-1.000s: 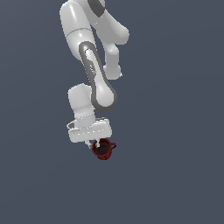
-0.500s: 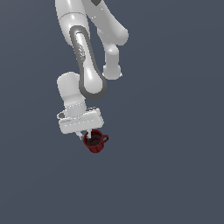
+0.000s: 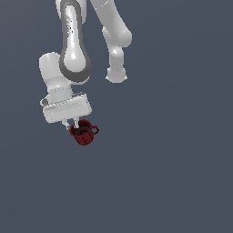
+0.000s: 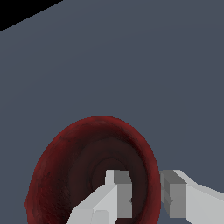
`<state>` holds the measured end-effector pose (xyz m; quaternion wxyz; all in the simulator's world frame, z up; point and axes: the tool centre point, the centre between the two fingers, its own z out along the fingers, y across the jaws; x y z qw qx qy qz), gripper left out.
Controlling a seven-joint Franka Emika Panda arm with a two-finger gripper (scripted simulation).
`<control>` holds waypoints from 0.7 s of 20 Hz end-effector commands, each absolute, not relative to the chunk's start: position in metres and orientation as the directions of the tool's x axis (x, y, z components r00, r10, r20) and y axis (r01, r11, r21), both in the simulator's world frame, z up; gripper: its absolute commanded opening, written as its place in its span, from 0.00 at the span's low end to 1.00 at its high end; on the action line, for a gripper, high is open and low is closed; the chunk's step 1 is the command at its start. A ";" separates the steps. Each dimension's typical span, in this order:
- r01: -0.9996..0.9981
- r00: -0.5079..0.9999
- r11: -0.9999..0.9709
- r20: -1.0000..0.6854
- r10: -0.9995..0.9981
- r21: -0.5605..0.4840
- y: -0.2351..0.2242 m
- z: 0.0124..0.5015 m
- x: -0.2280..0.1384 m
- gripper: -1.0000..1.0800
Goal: Pick up the object and move it to a goal position.
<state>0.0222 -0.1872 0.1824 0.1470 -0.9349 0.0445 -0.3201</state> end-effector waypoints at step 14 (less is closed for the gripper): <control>0.014 0.790 -0.954 0.588 -0.172 -0.298 -0.225 0.224 0.001 0.00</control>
